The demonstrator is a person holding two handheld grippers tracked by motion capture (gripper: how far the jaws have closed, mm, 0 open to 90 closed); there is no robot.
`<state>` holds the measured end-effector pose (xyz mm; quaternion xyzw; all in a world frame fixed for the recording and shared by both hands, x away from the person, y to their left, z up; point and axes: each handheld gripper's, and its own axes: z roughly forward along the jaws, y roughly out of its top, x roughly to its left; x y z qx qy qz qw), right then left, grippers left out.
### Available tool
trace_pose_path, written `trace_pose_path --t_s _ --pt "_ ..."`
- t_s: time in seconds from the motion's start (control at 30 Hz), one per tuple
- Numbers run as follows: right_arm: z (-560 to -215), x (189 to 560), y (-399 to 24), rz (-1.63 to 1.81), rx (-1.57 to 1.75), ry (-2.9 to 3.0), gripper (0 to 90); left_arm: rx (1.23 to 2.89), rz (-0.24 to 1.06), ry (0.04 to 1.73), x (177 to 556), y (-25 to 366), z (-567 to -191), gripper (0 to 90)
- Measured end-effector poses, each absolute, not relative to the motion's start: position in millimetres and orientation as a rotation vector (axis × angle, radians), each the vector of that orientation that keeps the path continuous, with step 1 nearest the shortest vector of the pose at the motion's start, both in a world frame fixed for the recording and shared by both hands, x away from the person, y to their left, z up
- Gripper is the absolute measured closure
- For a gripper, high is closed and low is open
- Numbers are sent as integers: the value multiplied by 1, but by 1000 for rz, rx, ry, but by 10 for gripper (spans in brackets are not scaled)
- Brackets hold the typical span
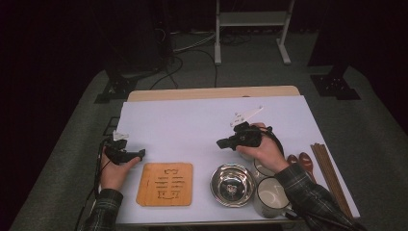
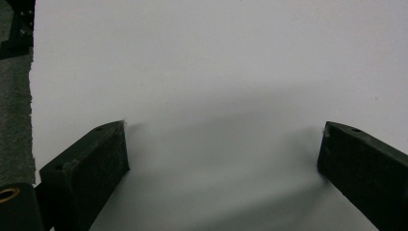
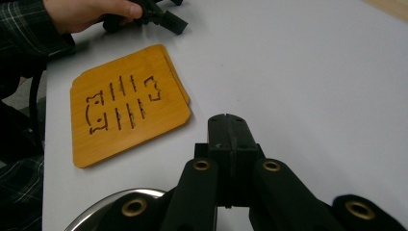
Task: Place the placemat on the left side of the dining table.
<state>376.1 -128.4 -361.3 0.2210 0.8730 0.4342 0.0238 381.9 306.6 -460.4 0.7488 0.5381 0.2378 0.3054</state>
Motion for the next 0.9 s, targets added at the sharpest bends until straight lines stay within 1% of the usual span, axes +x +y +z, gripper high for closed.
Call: trace_pose_path --t_s 0.33,0.6,0.9 --pt "-370 373 -106 1309 624 2767 895 1983 629 1424 382 307 -460 24" --pt "-361 372 -96 1312 582 2765 895 1979 629 1425 382 306 -461 24" --pt "-365 370 -76 1285 512 2802 896 1983 628 1424 382 307 -460 24"
